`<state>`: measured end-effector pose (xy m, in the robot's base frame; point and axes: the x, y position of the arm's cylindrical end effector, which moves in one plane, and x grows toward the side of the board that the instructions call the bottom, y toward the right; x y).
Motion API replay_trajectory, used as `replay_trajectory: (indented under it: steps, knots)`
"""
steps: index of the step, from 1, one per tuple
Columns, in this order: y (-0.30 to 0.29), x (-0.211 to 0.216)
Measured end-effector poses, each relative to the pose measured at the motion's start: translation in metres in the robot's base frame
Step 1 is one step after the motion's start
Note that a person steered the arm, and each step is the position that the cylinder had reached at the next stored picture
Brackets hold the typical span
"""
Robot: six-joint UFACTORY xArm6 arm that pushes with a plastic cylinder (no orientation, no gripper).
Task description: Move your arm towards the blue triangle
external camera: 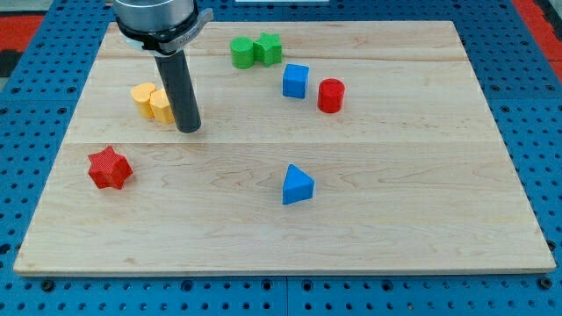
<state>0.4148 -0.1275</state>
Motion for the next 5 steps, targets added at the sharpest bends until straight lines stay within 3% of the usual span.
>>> replay_trajectory:
  steps: [1,4,5]
  knots:
    - [0.000,0.062]
    - [0.018,0.076]
    - [0.050,0.081]
